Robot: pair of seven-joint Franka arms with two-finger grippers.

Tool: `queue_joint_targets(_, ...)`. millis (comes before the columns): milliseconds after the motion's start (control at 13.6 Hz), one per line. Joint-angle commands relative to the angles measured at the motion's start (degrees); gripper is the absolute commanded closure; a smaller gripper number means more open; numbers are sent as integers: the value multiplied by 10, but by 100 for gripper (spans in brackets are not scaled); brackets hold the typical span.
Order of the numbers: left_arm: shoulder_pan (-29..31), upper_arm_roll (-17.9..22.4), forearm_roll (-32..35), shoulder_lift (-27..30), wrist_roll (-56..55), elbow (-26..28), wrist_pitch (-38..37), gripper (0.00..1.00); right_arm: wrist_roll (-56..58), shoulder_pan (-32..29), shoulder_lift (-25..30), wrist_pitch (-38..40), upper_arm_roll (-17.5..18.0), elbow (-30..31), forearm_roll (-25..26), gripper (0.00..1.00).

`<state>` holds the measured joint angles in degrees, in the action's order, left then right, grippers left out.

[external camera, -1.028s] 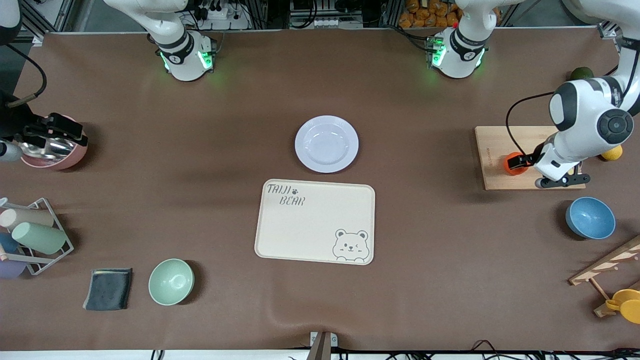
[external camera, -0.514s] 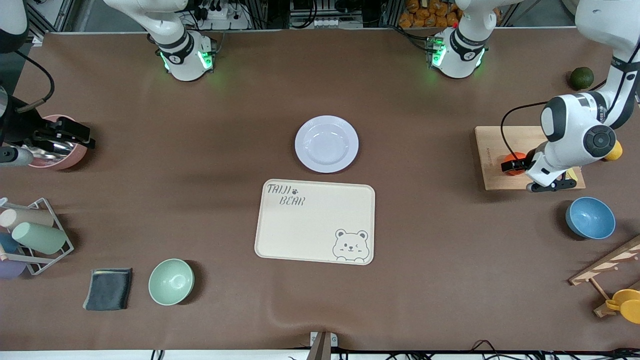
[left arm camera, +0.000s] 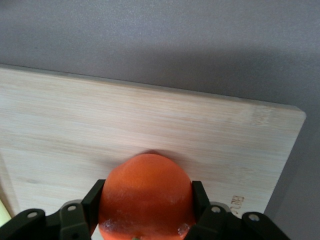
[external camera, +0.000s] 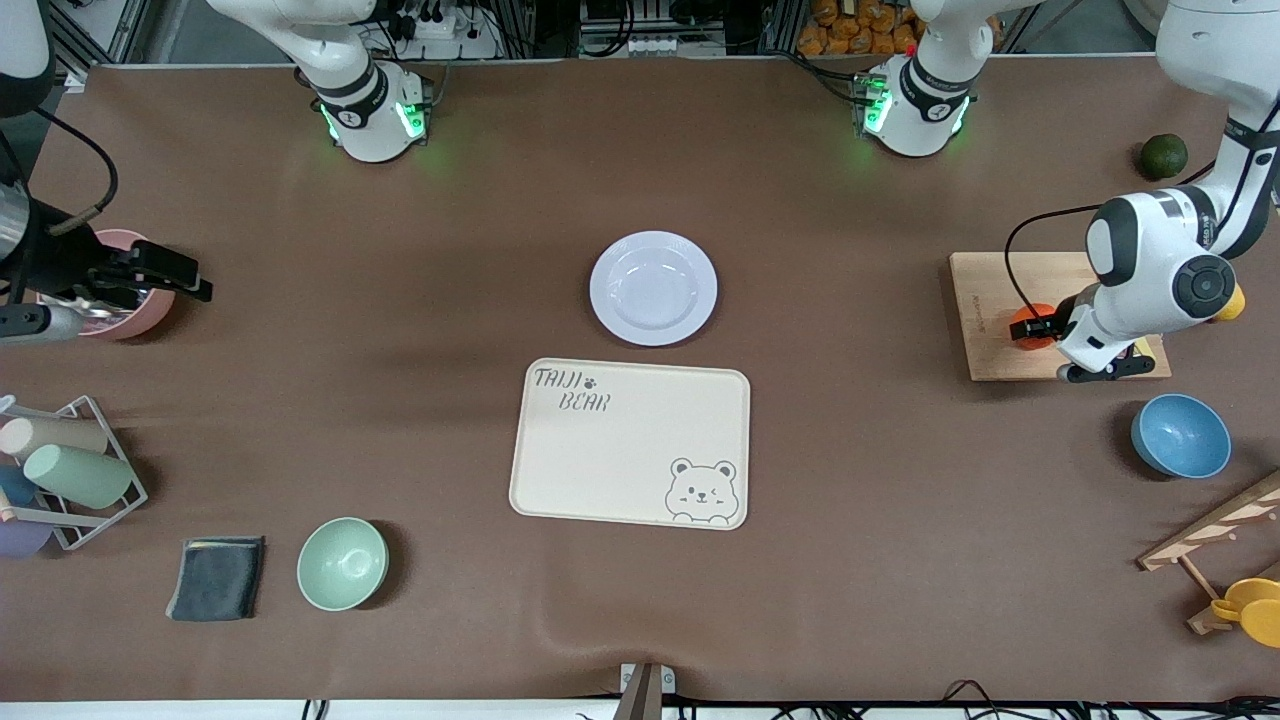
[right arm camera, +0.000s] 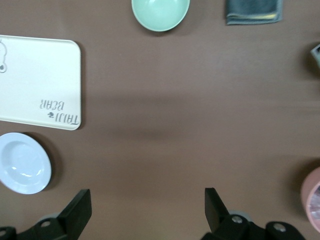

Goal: Place orange and plate with both arms
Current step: 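Carry the orange to the white plate and release it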

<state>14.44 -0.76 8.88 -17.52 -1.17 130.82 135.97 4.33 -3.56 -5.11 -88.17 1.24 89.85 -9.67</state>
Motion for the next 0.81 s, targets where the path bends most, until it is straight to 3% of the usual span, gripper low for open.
queue_joint_targets(0,3,-8,15,5,0,-9,1,93,-4,-3,-3,3,1,17,-33,0)
queue_joint_targets(147,-1,-40,12,22,0,-34,-33,95,-4,-4,-12,4,0,31,-90,0)
queue_joint_targets(220,-1,-71,8,25,-2,-58,-66,94,-5,-6,-17,3,0,42,-113,0)
queue_joint_targets(367,-3,-141,-16,17,-22,-115,-129,93,-7,-15,-37,-2,-1,72,-206,0)
queue_joint_targets(587,-19,-207,-35,7,-72,-165,-190,93,-7,-9,-46,-6,0,88,-228,0)
queue_joint_targets(734,-52,-240,-47,5,-132,-184,-193,93,-6,-7,-59,-12,0,117,-290,0)
